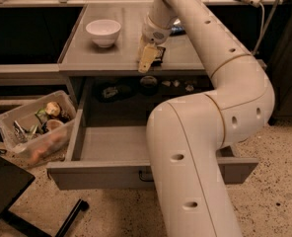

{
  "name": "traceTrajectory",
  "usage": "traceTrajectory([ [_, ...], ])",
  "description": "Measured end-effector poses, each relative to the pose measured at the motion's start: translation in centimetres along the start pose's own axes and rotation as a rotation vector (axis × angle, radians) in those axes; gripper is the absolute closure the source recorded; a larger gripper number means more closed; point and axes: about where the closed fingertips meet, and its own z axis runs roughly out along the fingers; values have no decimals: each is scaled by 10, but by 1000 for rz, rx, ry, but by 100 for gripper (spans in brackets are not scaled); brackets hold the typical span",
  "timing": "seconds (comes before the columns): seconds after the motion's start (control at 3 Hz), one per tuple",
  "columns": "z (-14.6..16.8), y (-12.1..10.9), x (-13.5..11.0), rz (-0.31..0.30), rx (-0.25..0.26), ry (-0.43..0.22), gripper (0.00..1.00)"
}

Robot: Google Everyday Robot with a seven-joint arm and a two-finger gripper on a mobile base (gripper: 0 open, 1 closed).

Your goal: Place rxbar chocolate into top drawer

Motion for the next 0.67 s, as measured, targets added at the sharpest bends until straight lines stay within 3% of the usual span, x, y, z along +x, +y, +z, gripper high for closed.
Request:
traceTrajectory([
  [0.33,-2,5,4,7,-6,2,11],
  [0.67,-20,9,13,21,-9,-11,0],
])
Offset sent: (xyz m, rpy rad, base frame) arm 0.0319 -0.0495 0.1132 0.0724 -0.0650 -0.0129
